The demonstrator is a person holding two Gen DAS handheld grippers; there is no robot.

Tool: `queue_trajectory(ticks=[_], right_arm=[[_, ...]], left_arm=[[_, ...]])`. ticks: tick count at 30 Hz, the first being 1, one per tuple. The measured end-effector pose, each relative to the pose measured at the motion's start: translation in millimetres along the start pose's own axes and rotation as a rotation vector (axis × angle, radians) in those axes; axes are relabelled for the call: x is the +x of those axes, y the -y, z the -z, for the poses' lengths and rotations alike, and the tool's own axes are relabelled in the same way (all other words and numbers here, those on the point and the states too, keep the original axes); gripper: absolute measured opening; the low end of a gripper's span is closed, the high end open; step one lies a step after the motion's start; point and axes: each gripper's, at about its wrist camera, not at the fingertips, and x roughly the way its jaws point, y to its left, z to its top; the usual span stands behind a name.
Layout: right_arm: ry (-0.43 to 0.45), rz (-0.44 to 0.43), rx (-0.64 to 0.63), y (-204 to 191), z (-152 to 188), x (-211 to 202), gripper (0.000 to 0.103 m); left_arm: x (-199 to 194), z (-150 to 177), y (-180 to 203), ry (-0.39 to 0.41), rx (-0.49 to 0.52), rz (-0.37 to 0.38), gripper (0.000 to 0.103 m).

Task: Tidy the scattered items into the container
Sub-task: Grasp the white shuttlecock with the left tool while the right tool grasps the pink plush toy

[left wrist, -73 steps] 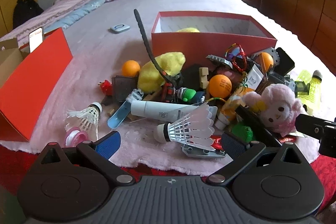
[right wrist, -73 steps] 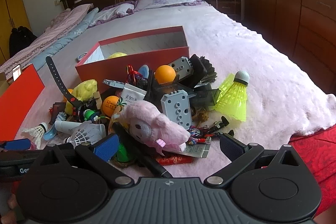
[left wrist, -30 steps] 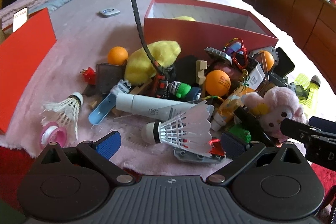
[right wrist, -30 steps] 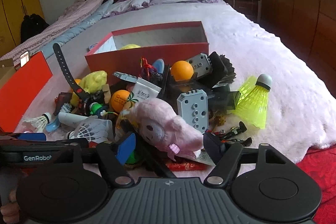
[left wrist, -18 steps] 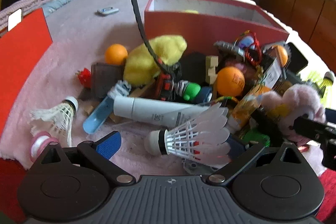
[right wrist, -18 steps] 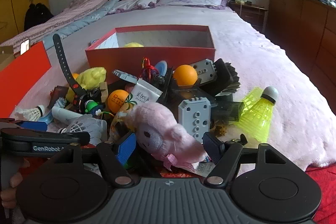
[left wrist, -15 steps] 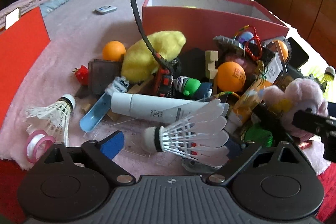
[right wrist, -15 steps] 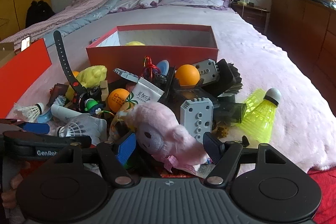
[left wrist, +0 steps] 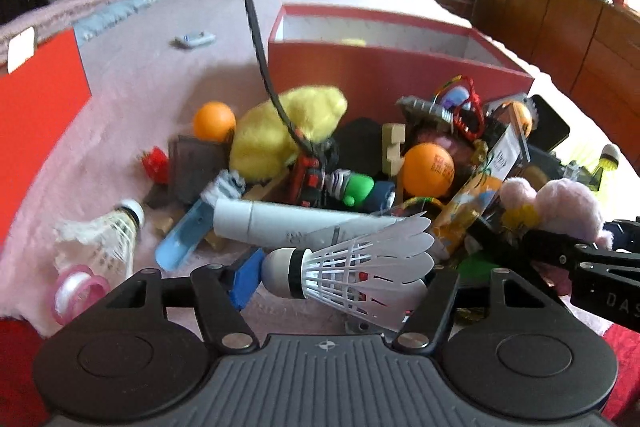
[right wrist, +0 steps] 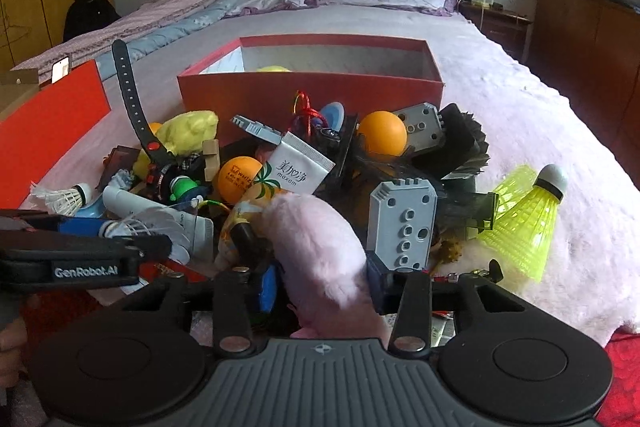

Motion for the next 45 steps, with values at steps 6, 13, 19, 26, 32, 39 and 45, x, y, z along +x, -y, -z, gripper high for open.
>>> queue_trajectory(ticks=[6, 13, 19, 26, 32, 39, 45], right_arm=[[0.066, 0.006, 0.015, 4.8, -3.2, -15.7, 0.045], [0.097, -0.013, -0.013, 2.3, -4.8, -26.0, 0.045], [0.028, -0.005, -0.041, -0.9, 1.5, -20.1, 0.046], [0.017, 0.014, -0.024, 1.8, 4.9, -20.1, 0.054], [0.158, -0.052, -0.17, -19.6, 5.0, -47.6, 0.055], [0.135, -0.228, -0.504, -62.0, 19.0, -39.8, 0.052], [0.11, -0.255, -0.541, -65.2, 14.8, -22.2, 0.051]], left_arm=[[-20.7, -9.1, 3.8, 0.087, 0.024, -0.026, 0.066], [-33.1, -14.1, 5.5, 0.13, 0.037, -0.031, 0.067], [-27.7, -3.1, 3.5, 0.086, 0.031, -0.024, 0.067], [-27.5, -0.6, -1.4, 0.079, 0.003, -0.009, 0.069], [-30.4, -0.1, -1.3, 0.097, 0.005, -0.006, 0.068], [-34.3, -1.7, -6.0, 0.107, -0.009, -0.001, 0.067], [-35.3, 0.7, -1.3, 0.097, 0.037, 0.029, 0.067]])
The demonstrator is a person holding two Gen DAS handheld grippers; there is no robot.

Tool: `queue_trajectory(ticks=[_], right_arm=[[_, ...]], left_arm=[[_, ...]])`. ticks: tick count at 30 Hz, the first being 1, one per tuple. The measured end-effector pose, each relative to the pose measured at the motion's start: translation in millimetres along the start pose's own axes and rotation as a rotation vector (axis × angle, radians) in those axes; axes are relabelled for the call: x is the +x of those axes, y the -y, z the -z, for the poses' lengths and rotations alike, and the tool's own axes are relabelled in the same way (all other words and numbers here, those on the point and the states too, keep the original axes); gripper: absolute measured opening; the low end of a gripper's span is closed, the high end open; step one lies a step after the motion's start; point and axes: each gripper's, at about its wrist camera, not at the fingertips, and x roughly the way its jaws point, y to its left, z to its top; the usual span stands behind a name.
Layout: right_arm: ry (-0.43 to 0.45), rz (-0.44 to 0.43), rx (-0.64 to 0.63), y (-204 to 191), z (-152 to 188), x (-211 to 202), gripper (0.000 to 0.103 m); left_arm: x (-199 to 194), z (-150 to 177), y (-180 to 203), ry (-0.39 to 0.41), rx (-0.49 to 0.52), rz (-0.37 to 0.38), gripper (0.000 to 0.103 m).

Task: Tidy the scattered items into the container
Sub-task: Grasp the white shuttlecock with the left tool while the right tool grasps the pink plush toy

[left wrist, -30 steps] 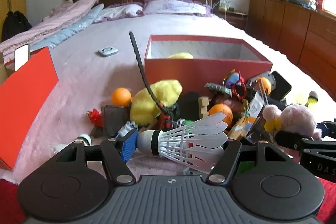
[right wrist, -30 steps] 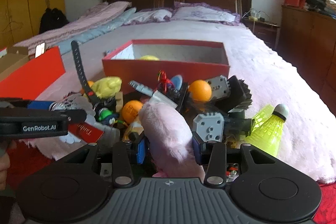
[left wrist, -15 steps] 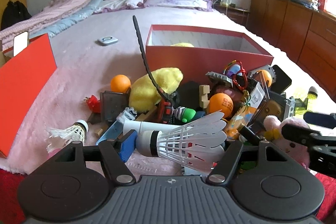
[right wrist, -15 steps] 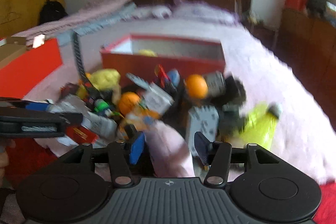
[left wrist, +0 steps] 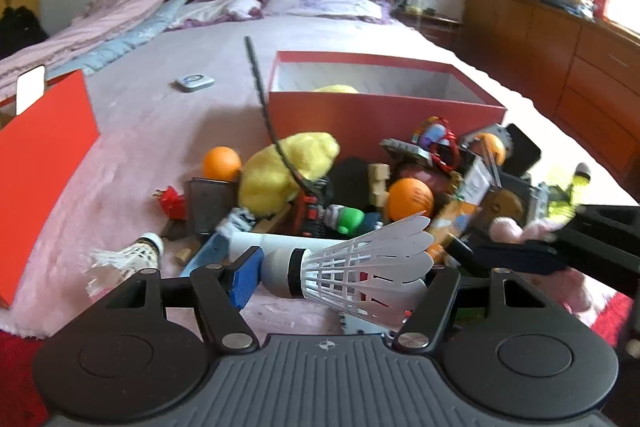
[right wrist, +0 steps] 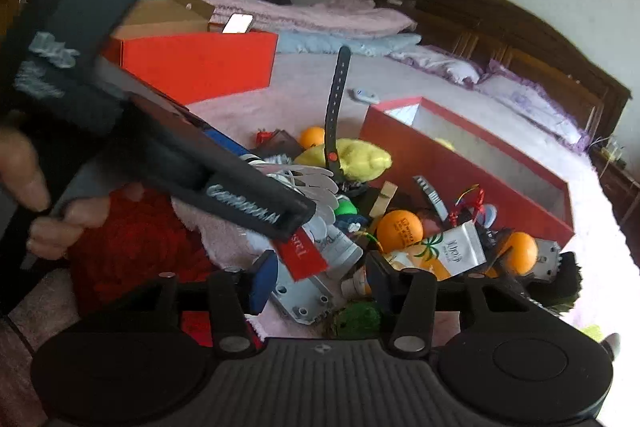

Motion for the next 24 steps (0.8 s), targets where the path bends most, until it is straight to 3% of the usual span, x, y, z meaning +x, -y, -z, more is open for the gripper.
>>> queue_trajectory(ticks=[9, 12, 20, 24], right_arm=[[-0.052, -0.096, -0.016, 0.6, 4.1, 7.9, 0.046], [-0.043, -0.11, -0.02, -2.1, 4.0, 5.9, 0.029], [-0.05, -0.095, -0.054, -4.0, 9.4, -3.9, 0.028], [-0.114, -0.099, -0.046, 0.2, 19.9, -8.1, 0.028]], left_arm=[[-0.5, 2.2, 0.9, 0.004, 0.013, 0.046, 0.067], [0.5, 3.6, 6.5, 0.002, 0.053, 0.03, 0.067], [1.4, 3.1, 1.2, 0.012, 0.044, -0.017, 0.071], [3.3, 3.3, -7.3, 0.0, 0.013, -0.028, 0.071]])
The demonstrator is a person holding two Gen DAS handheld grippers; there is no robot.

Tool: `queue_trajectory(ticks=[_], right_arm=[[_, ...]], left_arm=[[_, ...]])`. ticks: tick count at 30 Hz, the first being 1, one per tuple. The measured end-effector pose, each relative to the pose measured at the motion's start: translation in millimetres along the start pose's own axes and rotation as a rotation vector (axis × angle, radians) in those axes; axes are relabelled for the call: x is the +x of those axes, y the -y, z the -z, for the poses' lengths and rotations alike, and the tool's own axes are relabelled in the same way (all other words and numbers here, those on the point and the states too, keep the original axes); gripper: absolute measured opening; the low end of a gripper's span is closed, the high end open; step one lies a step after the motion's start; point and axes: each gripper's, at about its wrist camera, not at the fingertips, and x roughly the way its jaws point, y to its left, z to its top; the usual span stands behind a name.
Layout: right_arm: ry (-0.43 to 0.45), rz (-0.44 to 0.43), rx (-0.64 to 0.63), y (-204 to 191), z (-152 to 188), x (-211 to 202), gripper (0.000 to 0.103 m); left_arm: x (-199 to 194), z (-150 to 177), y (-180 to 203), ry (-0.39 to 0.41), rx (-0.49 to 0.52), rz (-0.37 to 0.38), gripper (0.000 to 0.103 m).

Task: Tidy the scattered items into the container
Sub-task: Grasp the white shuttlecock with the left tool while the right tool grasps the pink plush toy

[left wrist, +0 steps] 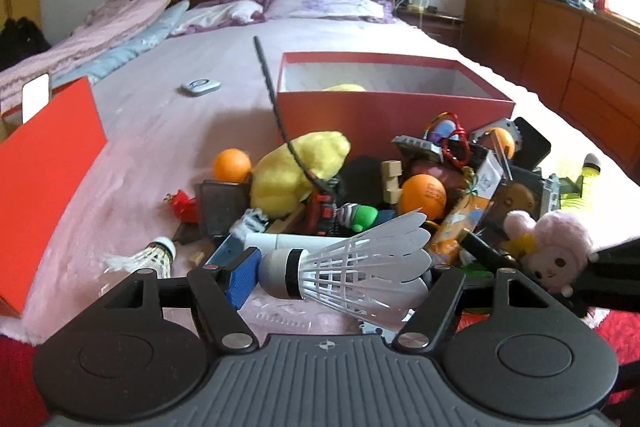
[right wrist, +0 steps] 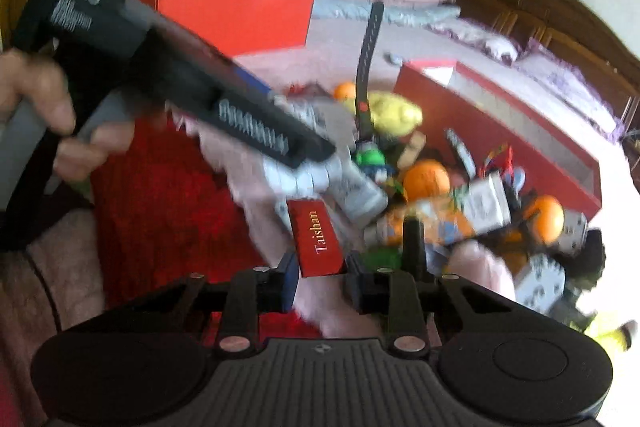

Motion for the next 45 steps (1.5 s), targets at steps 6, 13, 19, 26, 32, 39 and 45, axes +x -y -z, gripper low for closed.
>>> queue_trajectory(ticks=[6, 13, 19, 26, 32, 39, 45], right_arm=[[-0.015, 0.024, 0.087, 9.0, 7.2, -16.7, 0.04], [0.061, 0.138, 0.167, 22.8, 9.7, -54.4, 0.043], [0.028, 0.25, 0.25, 36.4, 16.2, -44.0, 0.044], [0.026, 0.284, 0.387, 45.8, 27.4, -34.5, 0.044], [0.044, 0.337, 0.444, 57.3, 27.6, -45.3, 0.05], [-0.04, 0.33, 0.555, 77.4, 31.4, -30.2, 0.051], [-0.06, 0.319, 0.546, 74.0, 26.2, -20.6, 0.054]], left_arm=[[-0.7, 0.5, 1.6, -0.006, 0.008, 0.0, 0.071], [1.9, 2.1, 5.9, -0.021, 0.014, 0.01, 0.071], [3.9, 3.0, 11.4, -0.044, 0.03, 0.012, 0.072], [3.0, 4.8, 15.8, -0.055, 0.046, 0.012, 0.075], [3.0, 4.7, 16.4, -0.058, 0.039, 0.019, 0.075], [2.5, 6.1, 15.9, -0.063, 0.031, 0.024, 0.075], [-1.5, 4.8, 18.6, -0.053, 0.044, 0.02, 0.076]])
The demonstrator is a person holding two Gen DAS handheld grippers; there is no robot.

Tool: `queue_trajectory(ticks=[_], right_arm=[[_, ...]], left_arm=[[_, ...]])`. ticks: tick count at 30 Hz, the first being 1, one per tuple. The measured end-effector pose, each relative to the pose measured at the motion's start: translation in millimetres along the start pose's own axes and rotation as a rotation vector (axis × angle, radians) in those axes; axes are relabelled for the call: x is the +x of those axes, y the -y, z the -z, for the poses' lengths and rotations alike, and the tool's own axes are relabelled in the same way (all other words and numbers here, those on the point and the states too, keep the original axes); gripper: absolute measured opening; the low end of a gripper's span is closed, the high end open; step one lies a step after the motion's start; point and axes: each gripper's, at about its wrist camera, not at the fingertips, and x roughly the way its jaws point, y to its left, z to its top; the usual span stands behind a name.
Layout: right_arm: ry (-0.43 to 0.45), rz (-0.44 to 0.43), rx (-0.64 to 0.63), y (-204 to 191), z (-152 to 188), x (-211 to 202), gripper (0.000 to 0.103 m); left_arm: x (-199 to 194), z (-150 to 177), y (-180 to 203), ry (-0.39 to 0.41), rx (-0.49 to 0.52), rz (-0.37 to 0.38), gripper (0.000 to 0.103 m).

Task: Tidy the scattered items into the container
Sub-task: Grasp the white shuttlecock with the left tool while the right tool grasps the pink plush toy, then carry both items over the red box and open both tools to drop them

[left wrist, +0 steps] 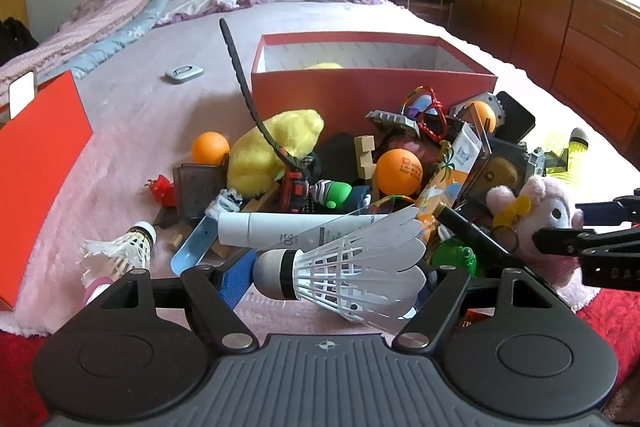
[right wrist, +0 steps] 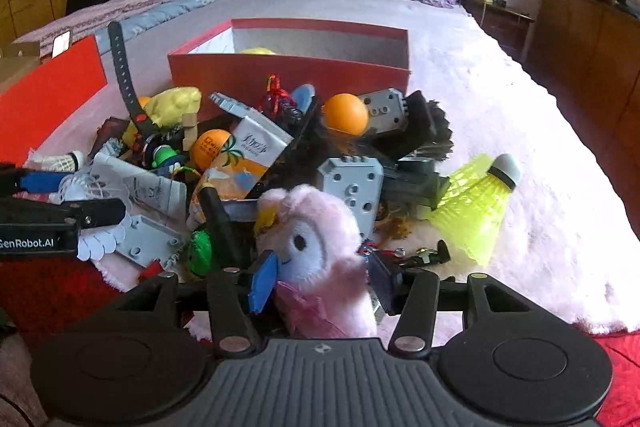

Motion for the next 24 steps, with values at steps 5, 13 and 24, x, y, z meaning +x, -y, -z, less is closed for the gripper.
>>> queue_trajectory(ticks=[5, 13, 24], right_arm=[[-0.02, -0.019, 0.002, -3.6, -1.8, 7.8, 0.054], [-0.015, -0.029, -0.013, -7.9, 1.8, 8.3, 0.043], [0.082, -0.051, 0.004, 3.8, -16.8, -38.2, 0.043]], left_arm=[[-1.4, 0.2, 3.7, 0.002, 0.016, 0.002, 0.076], [-12.3, -2.3, 9.0, 0.033, 0.055, 0.011, 0.075], [-34.9, -24.6, 25.0, 0.106, 0.125, 0.062, 0.075]])
